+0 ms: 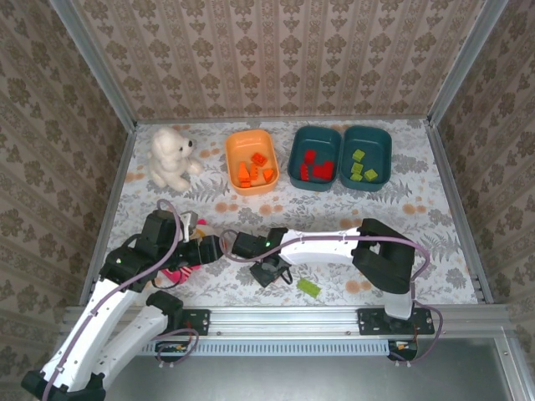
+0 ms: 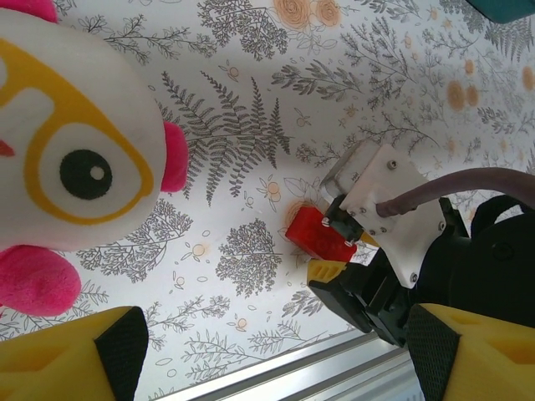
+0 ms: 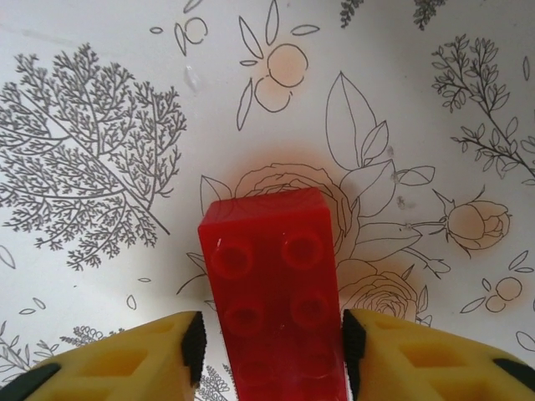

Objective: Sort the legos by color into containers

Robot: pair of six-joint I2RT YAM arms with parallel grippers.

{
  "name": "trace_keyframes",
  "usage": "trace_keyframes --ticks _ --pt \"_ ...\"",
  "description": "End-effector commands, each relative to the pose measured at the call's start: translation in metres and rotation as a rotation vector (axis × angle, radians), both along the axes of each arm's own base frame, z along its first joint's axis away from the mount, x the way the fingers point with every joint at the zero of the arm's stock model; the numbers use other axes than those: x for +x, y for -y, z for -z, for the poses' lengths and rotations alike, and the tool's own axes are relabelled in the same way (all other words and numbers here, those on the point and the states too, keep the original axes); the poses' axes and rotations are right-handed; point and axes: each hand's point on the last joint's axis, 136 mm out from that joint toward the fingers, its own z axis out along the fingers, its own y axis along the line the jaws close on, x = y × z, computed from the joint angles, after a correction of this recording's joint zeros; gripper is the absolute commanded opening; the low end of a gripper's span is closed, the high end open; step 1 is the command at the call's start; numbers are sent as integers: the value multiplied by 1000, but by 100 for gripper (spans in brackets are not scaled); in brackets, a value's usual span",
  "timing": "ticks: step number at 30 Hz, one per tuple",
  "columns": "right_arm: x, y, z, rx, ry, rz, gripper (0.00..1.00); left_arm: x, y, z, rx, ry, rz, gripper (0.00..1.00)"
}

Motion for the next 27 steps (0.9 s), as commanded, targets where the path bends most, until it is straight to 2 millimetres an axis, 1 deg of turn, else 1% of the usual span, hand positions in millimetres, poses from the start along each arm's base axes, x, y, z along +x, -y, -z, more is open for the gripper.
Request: trace_keyframes --ticks 1,3,5,8,11,13,15,16,17,19,21,24,27 --pt "5 3 5 -26 -2 21 42 -1 2 -4 -22 5 1 84" --pt "7 4 2 -19 -2 30 36 0 4 -4 -31 6 4 84" --pt "13 5 -5 -8 1 44 32 3 6 -3 -38 8 6 84" --pt "30 9 -26 25 21 87 30 8 13 -1 -53 0 17 84" --pt "65 21 -64 90 60 181 29 22 24 -7 -86 18 22 84" --pt "93 37 -89 130 84 259 28 36 36 -13 -118 32 26 84" --pt "124 59 -109 172 104 349 28 53 50 -19 -148 39 41 84" --pt "136 67 -116 184 111 383 28 61 57 -22 -154 43 52 84" --pt "153 79 -121 196 118 430 28 70 63 -26 -157 48 61 84" --pt "185 102 -128 212 129 517 27 90 76 -35 -166 66 76 85" --pt "219 124 -129 221 127 602 26 111 90 -43 -180 87 91 85" --pt "265 151 -121 216 129 705 25 141 112 -49 -199 84 118 85" --pt "303 174 -109 189 124 790 24 168 131 -53 -214 82 133 85"
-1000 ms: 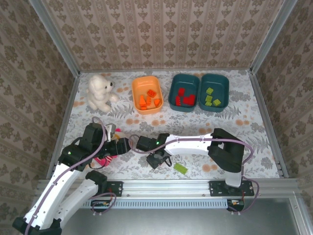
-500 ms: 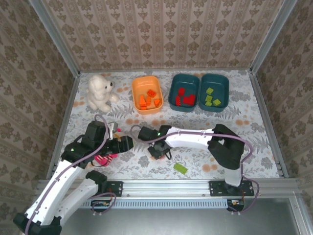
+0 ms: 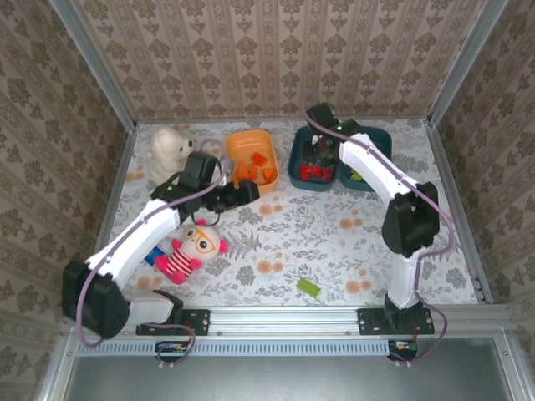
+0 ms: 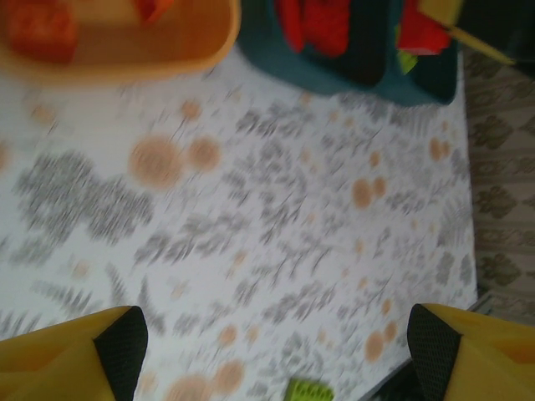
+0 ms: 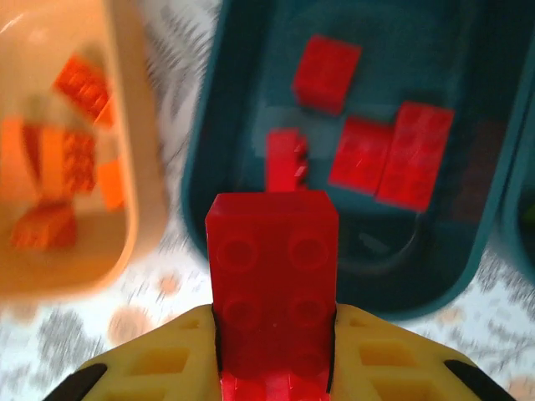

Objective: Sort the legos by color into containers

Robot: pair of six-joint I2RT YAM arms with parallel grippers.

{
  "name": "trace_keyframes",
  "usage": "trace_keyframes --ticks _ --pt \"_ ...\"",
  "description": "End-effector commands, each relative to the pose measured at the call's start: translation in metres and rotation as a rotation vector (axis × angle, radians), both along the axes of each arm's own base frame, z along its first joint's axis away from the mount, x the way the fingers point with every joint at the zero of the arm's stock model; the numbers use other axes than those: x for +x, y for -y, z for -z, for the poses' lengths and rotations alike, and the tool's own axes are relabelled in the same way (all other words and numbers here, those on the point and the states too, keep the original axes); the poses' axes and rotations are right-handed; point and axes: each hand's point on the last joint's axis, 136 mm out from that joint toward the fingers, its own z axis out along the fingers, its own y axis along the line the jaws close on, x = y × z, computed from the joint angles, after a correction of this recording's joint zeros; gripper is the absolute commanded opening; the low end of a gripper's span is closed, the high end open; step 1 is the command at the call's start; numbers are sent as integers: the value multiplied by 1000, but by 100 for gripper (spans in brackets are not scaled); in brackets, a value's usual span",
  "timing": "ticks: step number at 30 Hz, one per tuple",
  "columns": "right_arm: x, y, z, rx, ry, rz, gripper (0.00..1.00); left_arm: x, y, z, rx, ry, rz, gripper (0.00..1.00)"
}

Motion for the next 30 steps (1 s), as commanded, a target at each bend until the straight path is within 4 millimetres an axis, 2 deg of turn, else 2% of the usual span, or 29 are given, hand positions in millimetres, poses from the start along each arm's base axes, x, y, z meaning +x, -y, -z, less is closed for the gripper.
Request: trace_keyframes --ticks 1,3,7,14,17,21,25,30 --pt "16 20 33 -50 -118 57 23 30 27 -24 -71 76 50 84" --pt "36 33 39 -81 -120 100 21 45 37 -24 -75 84 56 84" --pt "61 55 55 -128 -127 171 23 66 50 -18 -76 88 56 84" --pt "93 63 79 -120 -113 163 29 95 70 -23 -109 110 69 84" --pt "100 64 90 -114 -117 168 30 102 75 -29 -106 123 82 84" --pt "107 66 99 -85 -114 186 32 103 77 -26 -103 111 89 84" --pt "114 62 101 -62 -94 172 37 101 76 -23 -99 103 92 84" --pt "118 60 98 -64 -73 153 52 98 75 -20 -99 92 95 84"
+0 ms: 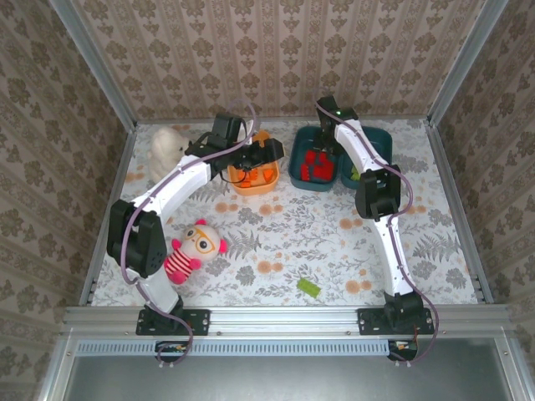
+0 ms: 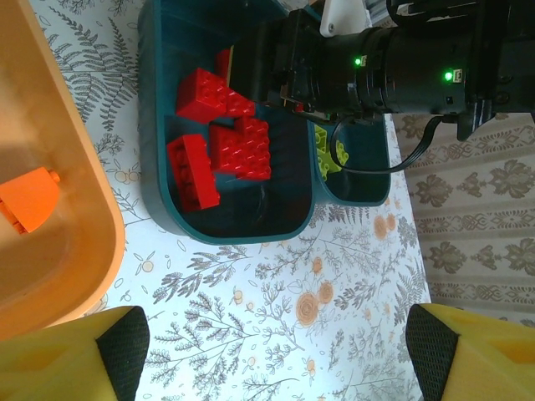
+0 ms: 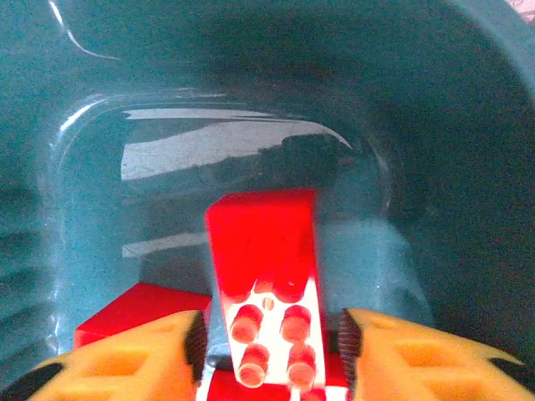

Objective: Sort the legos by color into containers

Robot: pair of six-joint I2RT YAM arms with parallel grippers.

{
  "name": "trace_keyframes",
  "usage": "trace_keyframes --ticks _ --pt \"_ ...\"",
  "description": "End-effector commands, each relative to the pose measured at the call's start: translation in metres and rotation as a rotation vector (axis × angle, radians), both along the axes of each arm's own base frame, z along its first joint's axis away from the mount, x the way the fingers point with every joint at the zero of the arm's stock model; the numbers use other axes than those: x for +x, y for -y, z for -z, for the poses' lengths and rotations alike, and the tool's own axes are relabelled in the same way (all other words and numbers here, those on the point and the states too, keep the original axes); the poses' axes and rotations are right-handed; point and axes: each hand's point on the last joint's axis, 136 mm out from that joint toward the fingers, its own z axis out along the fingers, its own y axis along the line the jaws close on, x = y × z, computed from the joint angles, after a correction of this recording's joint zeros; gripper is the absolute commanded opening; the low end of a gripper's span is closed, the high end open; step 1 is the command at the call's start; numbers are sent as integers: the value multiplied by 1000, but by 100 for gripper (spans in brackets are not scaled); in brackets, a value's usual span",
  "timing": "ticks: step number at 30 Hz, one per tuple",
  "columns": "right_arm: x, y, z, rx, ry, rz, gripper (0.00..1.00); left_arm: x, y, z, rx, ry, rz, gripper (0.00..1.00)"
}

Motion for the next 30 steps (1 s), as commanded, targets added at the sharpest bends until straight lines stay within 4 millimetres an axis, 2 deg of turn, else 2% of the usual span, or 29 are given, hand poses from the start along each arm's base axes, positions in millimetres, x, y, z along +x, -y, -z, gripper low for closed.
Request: trace_keyframes --ticks 1,5,10,14,16,19,21,24,27,30 --pt "7 -3 -7 11 27 -19 54 -5 5 2 2 2 40 84" --pt "6 -4 -27 28 54 -19 58 -8 2 1 5 4 38 84" --pt "-1 -16 -85 45 146 -42 57 -18 -4 0 23 3 44 84" --pt "-34 -45 -128 29 206 -140 57 -39 -17 6 64 -10 67 84" --pt "-64 -64 -136 15 209 -209 57 -53 -27 10 89 -13 79 84" --pt "-129 -92 -133 -11 180 -343 59 -78 -46 18 118 -27 79 84" --pt "-184 -109 -120 -19 131 -443 61 -95 -61 23 130 -34 72 84" --pt "-267 -124 -100 -25 46 -578 65 -121 -79 26 125 -41 77 84" --pt "-343 -128 -76 -57 -41 -707 68 -154 -84 27 80 -62 150 85" --pt "-399 -130 -53 -87 -135 -797 72 -194 -87 32 63 -117 232 85"
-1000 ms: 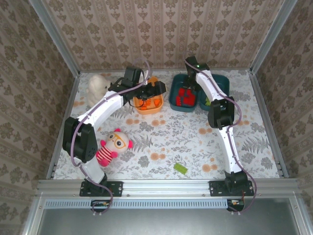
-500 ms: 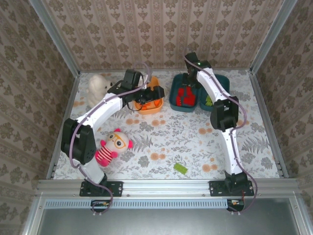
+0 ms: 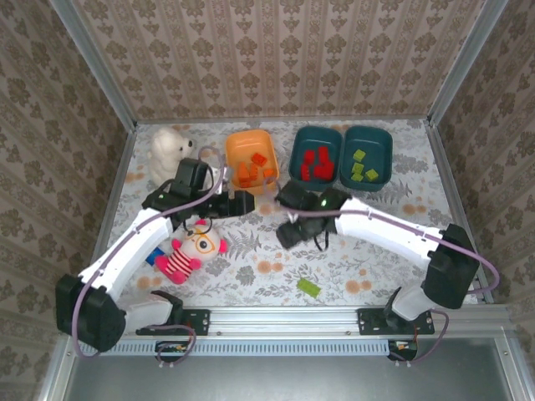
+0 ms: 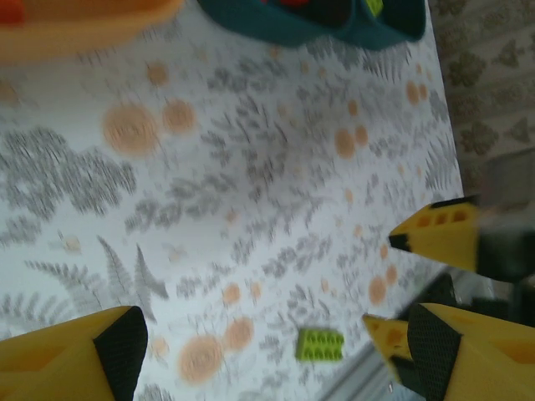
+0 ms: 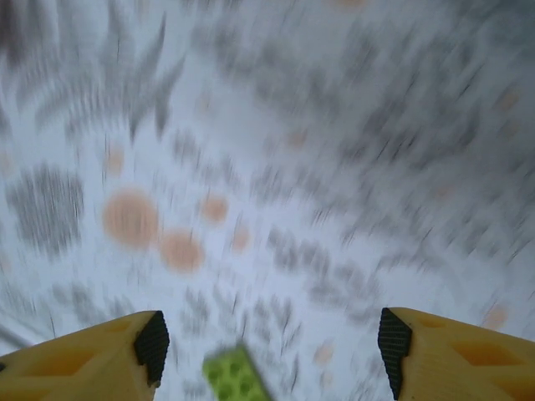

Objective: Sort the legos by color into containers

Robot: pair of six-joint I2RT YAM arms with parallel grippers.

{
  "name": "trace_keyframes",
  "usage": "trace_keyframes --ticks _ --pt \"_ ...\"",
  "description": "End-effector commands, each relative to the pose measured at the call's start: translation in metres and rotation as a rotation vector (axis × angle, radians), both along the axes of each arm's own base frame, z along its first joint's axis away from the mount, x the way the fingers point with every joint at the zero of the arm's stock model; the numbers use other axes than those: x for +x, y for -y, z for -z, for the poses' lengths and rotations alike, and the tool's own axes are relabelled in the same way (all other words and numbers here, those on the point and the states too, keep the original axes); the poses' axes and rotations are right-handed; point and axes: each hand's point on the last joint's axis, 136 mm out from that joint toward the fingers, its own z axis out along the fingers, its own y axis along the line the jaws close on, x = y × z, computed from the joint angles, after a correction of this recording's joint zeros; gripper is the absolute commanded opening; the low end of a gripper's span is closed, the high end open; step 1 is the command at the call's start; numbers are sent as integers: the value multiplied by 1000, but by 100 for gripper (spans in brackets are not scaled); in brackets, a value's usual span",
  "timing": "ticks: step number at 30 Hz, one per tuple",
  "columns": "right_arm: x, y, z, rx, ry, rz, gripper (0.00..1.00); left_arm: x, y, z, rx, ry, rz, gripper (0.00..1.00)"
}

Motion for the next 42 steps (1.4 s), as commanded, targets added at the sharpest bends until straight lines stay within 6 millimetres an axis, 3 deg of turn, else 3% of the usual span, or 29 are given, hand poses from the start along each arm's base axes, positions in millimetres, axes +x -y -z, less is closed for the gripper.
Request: trace_keyframes --ticks 1,3,6,13,17,30,42 --pt "-51 10 20 -73 -85 -48 74 -50 -2 7 -24 -83 126 85" --pt "-75 7 35 -105 -122 -87 76 -68 -9 10 -35 -104 120 85" --pt "-93 8 55 -163 -162 -99 79 -85 -21 13 -40 -111 96 85" --pt "-97 24 90 -276 -197 -77 84 -91 -27 11 -63 -106 40 85" --pt "-96 30 105 -318 -207 -68 82 -89 -28 7 -62 -90 27 85" --pt "-91 45 137 -358 -259 18 56 -85 -25 1 -90 -81 10 85" --pt "-76 48 140 -339 -262 38 31 -79 -24 2 -75 -71 -12 85"
